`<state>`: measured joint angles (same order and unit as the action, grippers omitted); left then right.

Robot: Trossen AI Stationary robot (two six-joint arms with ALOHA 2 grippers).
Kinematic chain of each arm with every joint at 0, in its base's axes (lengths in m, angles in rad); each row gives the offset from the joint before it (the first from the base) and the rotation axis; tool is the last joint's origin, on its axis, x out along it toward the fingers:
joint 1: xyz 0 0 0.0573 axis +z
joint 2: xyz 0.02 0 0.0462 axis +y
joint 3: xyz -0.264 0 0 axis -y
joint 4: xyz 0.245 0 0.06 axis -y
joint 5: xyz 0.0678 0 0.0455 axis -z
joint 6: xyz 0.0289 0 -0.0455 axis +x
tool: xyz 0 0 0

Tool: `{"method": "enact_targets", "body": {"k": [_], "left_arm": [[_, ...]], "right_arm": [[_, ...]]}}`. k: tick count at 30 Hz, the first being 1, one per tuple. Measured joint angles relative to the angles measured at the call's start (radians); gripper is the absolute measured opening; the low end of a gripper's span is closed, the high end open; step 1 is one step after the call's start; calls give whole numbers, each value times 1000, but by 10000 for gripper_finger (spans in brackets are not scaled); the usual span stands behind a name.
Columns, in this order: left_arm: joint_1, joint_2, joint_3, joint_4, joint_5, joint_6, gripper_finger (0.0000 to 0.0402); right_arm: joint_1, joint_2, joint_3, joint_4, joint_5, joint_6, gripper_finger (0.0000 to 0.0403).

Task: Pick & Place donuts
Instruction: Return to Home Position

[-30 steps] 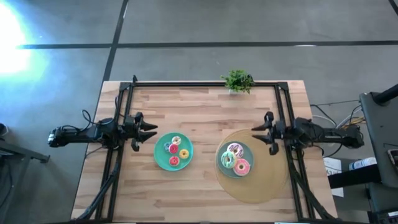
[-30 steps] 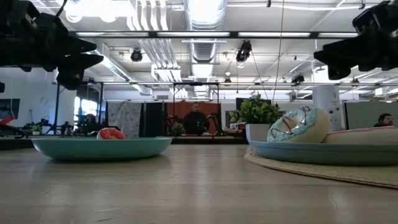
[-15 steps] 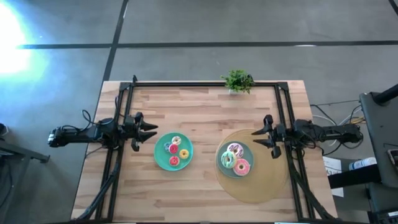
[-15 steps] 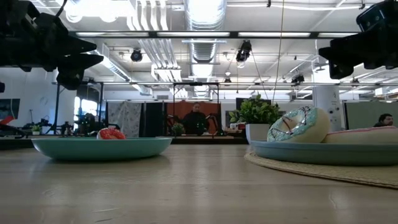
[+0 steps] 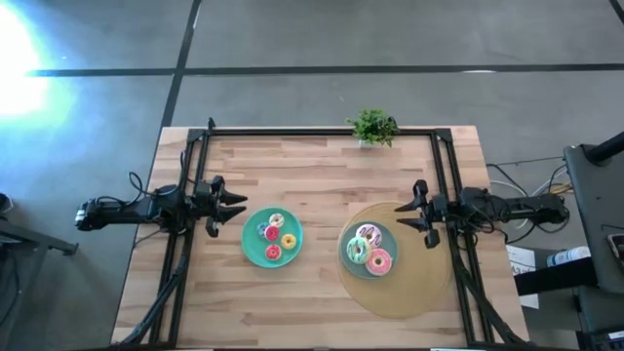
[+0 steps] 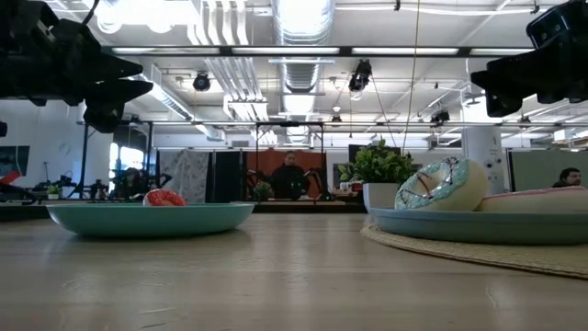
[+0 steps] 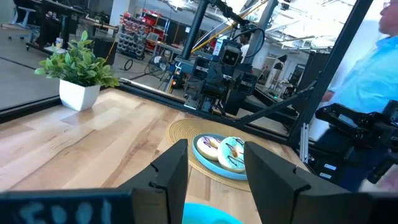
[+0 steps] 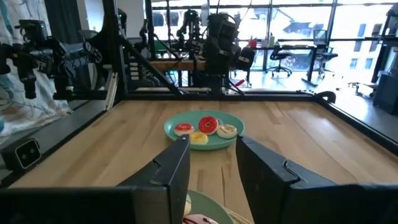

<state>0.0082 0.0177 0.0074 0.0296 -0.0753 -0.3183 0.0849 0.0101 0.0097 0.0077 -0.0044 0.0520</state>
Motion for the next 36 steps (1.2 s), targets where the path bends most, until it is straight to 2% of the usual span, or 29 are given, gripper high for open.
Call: {"method": "enact_targets", "body": {"k": [13,36], "left_arm": [[0,0,0,0,0,0,131],[0,0,0,0,0,0,131]], "right_arm": [[0,0,0,0,0,0,132],[-1,0,0,0,-2,0,116]]}}
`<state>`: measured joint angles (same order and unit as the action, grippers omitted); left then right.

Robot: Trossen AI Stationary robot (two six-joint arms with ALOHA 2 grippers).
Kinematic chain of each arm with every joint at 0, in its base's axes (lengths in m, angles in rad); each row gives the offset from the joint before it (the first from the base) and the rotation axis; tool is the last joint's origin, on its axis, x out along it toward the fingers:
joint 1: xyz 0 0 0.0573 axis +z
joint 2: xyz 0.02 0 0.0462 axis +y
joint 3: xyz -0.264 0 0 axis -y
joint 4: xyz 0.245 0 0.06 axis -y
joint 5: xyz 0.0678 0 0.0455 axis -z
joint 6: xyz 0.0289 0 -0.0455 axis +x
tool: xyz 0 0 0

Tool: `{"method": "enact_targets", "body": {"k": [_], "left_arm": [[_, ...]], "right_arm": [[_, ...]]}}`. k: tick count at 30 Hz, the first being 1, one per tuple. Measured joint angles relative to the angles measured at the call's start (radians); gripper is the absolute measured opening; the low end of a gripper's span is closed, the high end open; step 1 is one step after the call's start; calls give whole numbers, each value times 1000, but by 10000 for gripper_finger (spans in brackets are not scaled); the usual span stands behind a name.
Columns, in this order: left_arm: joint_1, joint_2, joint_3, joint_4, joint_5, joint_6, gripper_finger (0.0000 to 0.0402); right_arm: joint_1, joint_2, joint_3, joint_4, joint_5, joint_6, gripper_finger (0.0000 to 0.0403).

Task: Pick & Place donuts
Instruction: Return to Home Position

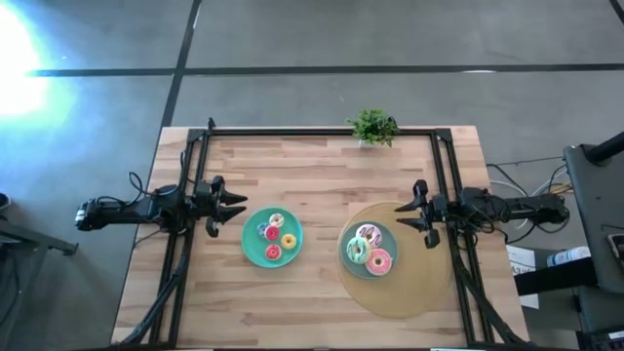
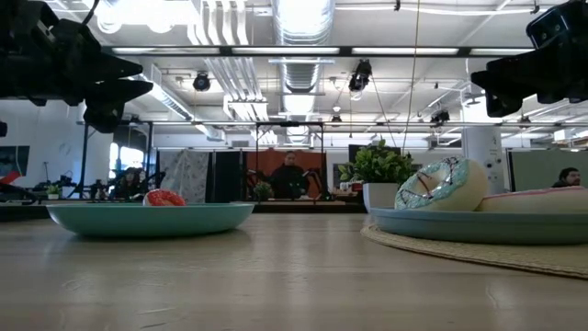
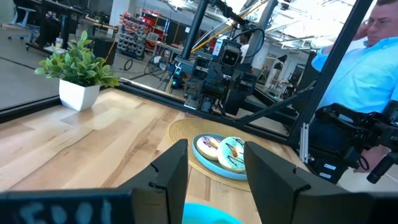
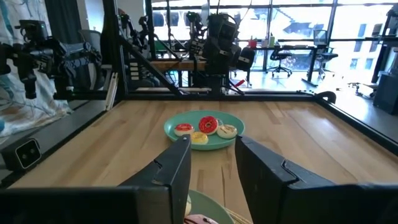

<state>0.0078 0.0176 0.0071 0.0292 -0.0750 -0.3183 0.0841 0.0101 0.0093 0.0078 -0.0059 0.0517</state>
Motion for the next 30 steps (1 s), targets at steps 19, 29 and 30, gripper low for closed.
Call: {"method": "enact_targets", "body": {"k": [19,29,30], "left_arm": [[0,0,0,0,0,0,131],[0,0,0,0,0,0,131],[0,0,0,0,0,0,131]], "right_arm": [[1,0,0,0,0,0,130],[1,0,0,0,0,0,118],[1,0,0,0,0,0,118]]}}
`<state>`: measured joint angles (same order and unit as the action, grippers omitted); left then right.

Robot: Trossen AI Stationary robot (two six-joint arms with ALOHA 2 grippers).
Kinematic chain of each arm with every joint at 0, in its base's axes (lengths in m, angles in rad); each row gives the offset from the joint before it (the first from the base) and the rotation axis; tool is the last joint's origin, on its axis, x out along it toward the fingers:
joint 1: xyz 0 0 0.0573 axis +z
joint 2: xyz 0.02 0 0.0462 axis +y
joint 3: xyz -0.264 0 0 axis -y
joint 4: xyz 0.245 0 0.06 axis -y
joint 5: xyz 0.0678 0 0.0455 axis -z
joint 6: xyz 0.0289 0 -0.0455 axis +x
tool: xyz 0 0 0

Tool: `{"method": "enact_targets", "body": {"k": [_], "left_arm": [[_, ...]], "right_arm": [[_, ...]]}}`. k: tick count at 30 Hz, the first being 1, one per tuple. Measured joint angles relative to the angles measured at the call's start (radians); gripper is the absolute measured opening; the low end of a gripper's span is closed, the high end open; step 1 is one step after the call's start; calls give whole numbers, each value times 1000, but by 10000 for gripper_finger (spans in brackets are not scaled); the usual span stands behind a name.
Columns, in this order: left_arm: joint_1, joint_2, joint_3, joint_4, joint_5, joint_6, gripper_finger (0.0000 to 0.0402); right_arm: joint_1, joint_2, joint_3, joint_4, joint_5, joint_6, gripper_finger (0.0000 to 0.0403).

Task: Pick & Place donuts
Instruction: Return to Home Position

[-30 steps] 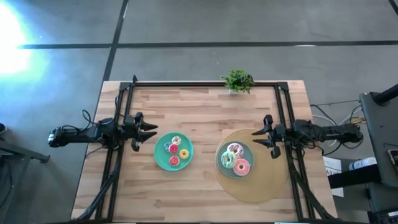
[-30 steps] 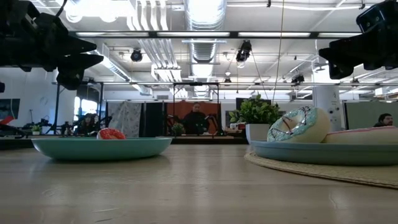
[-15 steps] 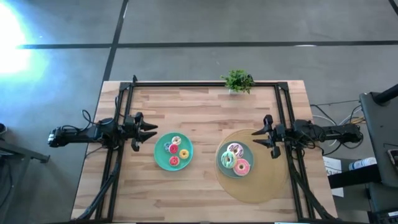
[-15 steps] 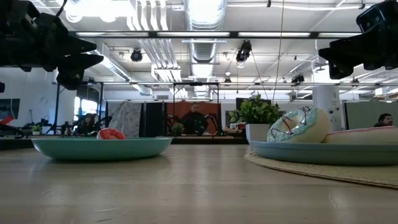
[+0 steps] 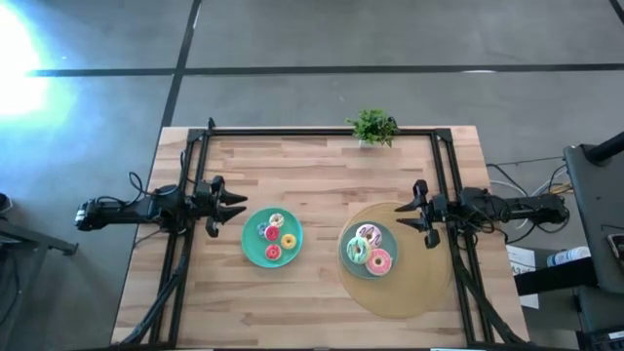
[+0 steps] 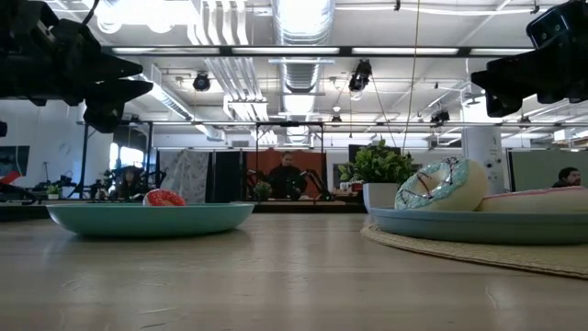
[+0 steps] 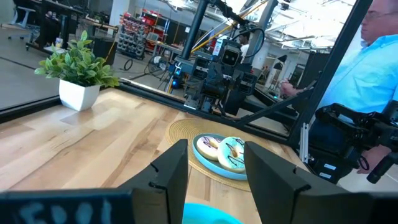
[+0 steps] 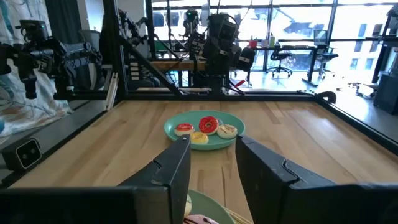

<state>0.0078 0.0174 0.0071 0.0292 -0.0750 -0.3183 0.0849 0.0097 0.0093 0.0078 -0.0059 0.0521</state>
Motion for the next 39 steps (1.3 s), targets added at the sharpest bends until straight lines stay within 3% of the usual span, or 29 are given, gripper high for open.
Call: {"method": "enact_targets", "body": {"k": [39], "left_arm": [[0,0,0,0,0,0,131]], "right_arm": [[0,0,0,0,0,0,130]]}}
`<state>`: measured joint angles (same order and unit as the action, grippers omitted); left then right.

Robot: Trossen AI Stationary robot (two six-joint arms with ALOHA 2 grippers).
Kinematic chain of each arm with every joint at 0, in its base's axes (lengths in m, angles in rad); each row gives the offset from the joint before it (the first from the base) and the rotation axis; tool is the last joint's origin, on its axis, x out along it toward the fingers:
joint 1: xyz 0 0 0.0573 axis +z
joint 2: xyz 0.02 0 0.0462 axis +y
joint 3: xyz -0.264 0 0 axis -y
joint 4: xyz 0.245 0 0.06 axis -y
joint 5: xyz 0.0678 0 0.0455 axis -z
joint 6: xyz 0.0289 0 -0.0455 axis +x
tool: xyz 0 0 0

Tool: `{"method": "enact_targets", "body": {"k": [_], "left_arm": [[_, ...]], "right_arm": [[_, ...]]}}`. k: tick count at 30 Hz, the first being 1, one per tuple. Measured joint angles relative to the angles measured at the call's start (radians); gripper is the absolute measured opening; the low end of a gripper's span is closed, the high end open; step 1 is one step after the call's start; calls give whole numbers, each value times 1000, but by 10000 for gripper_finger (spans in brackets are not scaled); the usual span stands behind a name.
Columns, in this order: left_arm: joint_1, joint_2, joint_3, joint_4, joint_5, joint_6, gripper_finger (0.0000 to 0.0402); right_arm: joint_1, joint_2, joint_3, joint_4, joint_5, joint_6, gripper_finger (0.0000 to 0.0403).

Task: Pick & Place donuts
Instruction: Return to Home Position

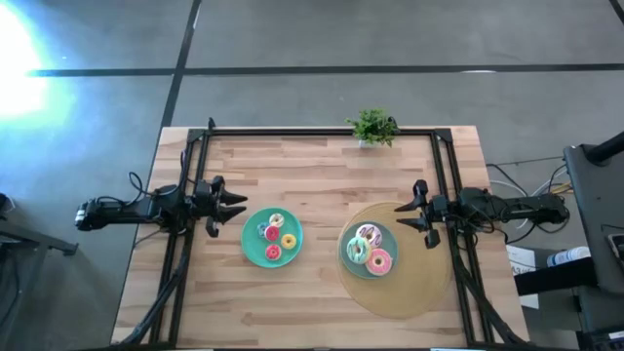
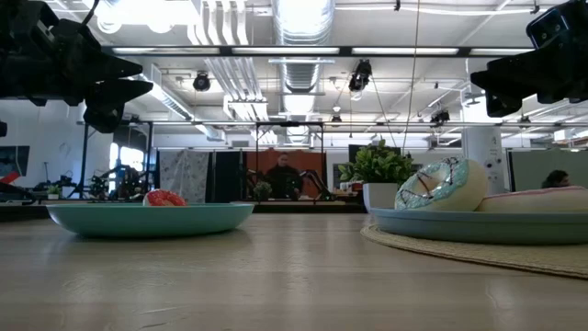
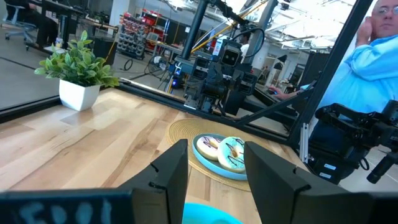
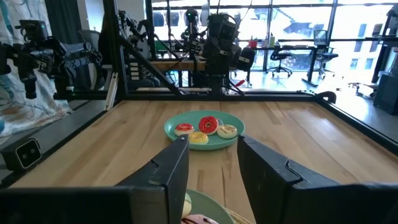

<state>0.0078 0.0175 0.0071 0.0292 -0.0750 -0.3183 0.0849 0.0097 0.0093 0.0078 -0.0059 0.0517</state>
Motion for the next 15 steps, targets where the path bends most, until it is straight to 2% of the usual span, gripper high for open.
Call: {"method": "enact_targets", "body": {"k": [15], "left_arm": [[0,0,0,0,0,0,131]], "right_arm": [[0,0,0,0,0,0,120]]}}
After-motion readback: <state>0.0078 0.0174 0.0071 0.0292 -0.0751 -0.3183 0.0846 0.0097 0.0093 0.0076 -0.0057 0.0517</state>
